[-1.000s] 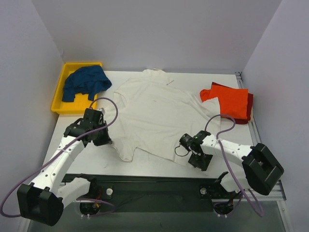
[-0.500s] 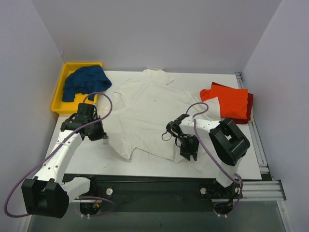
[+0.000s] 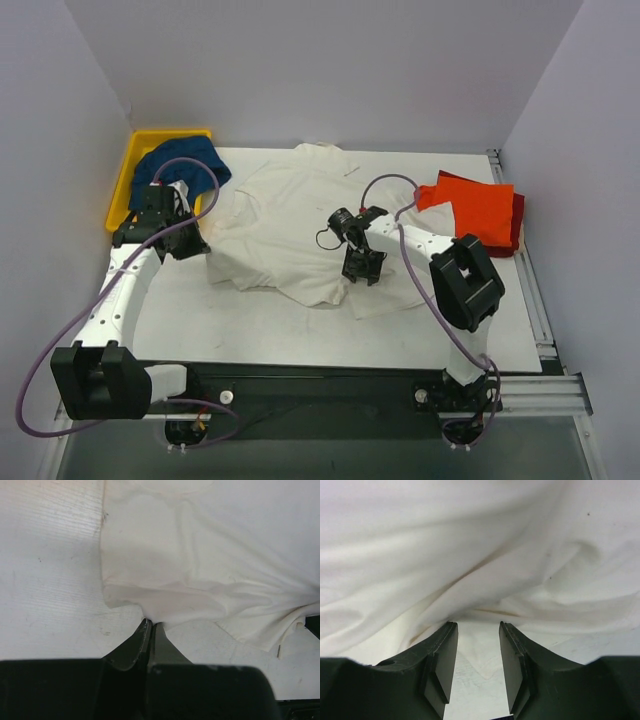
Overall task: Fold and stack the t-shirts
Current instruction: Grap the side of the flattened tshirt closest away from the robot with both arms
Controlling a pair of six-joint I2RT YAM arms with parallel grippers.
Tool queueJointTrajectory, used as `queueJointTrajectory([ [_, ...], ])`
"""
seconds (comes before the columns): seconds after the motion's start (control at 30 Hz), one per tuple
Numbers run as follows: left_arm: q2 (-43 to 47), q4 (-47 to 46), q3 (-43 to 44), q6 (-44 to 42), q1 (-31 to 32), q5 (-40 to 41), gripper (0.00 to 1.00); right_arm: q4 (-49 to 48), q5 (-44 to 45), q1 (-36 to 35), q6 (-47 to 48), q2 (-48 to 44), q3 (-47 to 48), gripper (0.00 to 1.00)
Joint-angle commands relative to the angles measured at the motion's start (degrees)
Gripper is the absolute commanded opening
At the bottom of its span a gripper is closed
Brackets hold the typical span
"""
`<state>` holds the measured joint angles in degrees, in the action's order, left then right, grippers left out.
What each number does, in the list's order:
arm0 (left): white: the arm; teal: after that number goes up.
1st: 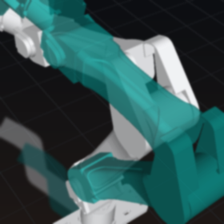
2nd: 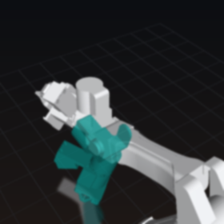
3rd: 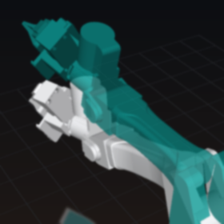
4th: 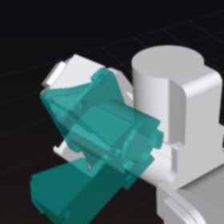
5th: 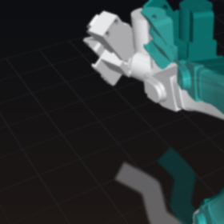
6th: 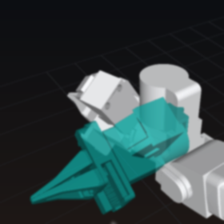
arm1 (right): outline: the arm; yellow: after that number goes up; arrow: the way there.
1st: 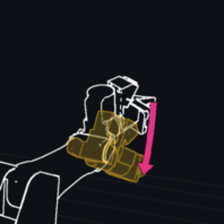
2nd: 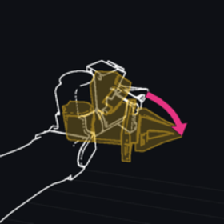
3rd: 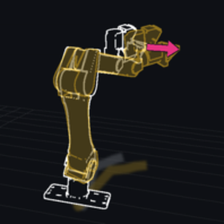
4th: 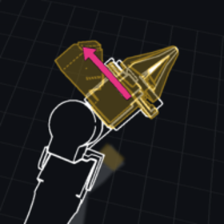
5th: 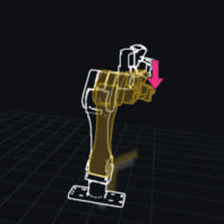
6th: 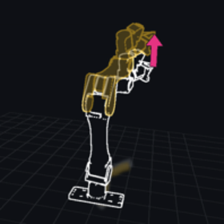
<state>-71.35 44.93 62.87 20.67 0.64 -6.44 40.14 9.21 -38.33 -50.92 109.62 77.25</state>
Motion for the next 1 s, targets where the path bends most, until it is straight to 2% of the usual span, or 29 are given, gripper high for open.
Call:
queueJointTrajectory([
  [0.0,-0.4,-2.8,2.8,-1.2,-0.3,-1.6,0.00,2.8,1.7,-0.3,-0.5,-7.3,-1.9,0.40],
  [0.2,-0.6,-3.3,2.3,-1.1,-0.4,-2.7,0.00,2.5,0.0,-3.3,-3.0,-17.5,-11.8,0.40],
  [0.33,-1.2,-3.3,2.2,-1.1,-0.4,-3.0,0.00,1.8,-1.3,-7.5,-5.6,-19.4,-17.3,0.41],
  [0.6,-2.0,-3.2,2.8,-1.2,-0.3,-3.1,0.00,0.0,-2.4,-7.1,-9.3,-23.2,-28.4,0.41],
  [0.97,-2.3,-3.0,3.0,-1.2,-0.4,-3.1,0.00,-5.6,-6.6,-6.2,-7.9,-24.3,-31.2,0.41],
])
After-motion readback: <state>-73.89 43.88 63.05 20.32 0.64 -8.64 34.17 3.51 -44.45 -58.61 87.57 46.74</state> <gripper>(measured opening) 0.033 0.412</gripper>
